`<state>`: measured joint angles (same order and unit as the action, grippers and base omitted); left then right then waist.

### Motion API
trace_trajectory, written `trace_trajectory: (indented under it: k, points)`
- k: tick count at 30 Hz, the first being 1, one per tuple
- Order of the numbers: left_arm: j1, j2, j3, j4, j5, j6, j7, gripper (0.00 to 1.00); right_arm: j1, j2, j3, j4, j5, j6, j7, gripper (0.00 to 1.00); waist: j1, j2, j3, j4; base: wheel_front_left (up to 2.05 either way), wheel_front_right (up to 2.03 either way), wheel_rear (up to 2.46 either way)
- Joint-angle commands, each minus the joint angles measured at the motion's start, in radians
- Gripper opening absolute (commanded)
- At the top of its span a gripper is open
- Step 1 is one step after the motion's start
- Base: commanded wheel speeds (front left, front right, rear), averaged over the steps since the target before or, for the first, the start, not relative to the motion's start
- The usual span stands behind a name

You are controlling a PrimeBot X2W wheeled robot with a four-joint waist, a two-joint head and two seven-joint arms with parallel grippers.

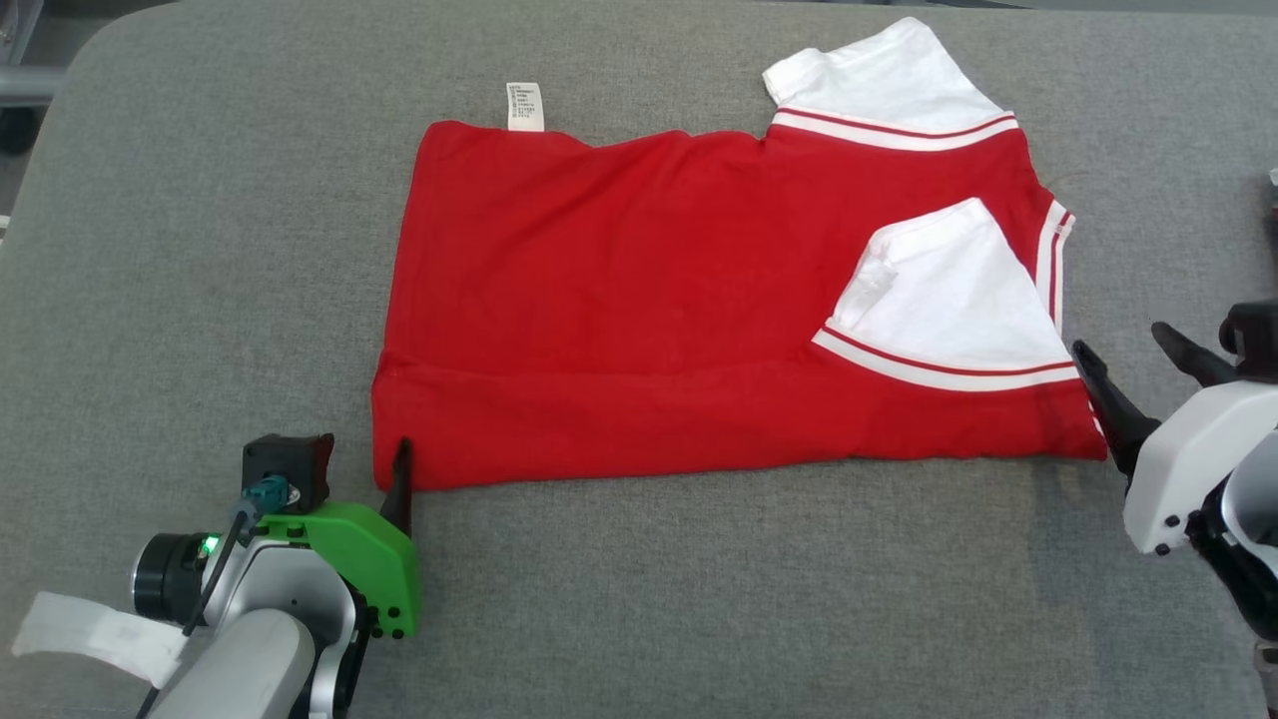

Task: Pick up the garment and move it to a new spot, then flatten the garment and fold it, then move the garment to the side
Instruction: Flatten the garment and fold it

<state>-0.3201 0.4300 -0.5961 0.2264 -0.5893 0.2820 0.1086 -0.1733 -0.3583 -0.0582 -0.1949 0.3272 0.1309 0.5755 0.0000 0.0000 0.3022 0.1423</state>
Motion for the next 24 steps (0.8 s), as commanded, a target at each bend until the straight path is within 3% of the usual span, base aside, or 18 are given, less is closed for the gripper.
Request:
trace_trajectory:
  k: [1, 24]
  points:
    - [0.010, -0.002, -0.002, 0.006, -0.010, 0.003, 0.005, 1.00, 0.025, 0.018, -0.011, 0.002, -0.023, -0.001, -0.010, 1.00, 0.0000, 0.0000, -0.001, -0.006, 0.00, 0.00, 0.00]
    - [-0.010, -0.046, -0.030, 0.103, -0.058, -0.042, 0.019, 1.00, 0.056, 0.121, -0.032, 0.143, -0.063, -0.001, -0.029, 1.00, 0.0000, 0.0000, 0.020, -0.019, 0.00, 0.00, 0.00]
